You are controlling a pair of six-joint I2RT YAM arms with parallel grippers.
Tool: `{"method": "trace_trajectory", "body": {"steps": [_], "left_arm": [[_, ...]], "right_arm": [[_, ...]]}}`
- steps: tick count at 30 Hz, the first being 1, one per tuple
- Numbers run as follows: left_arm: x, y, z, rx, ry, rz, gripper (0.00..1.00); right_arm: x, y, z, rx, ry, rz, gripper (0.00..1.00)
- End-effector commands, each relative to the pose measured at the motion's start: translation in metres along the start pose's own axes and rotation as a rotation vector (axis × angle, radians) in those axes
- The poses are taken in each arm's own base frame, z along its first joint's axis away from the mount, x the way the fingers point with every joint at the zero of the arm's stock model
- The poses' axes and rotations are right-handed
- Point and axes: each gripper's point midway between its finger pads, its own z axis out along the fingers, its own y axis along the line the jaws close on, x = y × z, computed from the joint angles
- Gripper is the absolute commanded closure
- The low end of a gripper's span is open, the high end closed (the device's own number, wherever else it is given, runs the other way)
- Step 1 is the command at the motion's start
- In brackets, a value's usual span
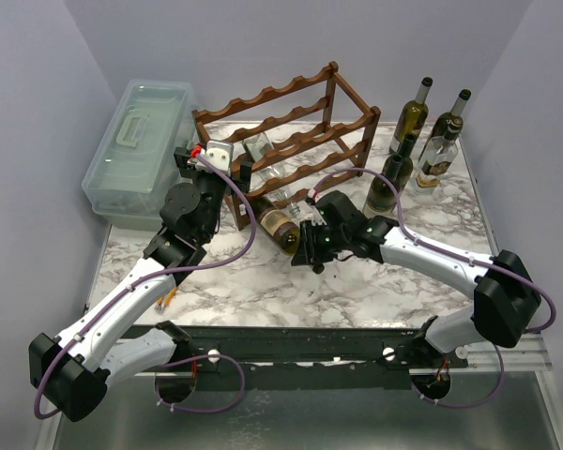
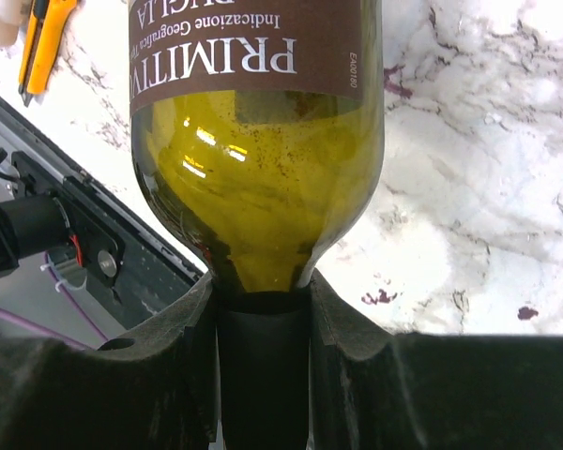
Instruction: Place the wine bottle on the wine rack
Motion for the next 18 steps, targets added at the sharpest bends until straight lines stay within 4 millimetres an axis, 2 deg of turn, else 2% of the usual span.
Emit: {"method": "trace_trajectory", "body": {"steps": [1, 8, 12, 18], "left_arm": [[0.001, 0.001, 0.0, -0.007, -0.011, -0.016, 0.02], [0.004, -0.002, 0.001, -0.002, -0.004, -0.018, 0.02], [0.007, -0.002, 0.003, -0.002, 0.004, -0.006, 0.02], [0.012, 0.003, 0.005, -0.018, 0.016, 0.01, 0.02]], "right_arm": [[-0.06, 0.033, 0.001, -0.091, -0.192, -0.048, 0.99], [-0.074, 0.026, 0.022, -0.06, -0.234, -0.039, 0.99], [-0.085, 0.029, 0.036, -0.075, -0.258, -0.046, 0.99], [-0.105, 0.027, 0.068, -0.056, -0.283, -0.026, 0.99]]}}
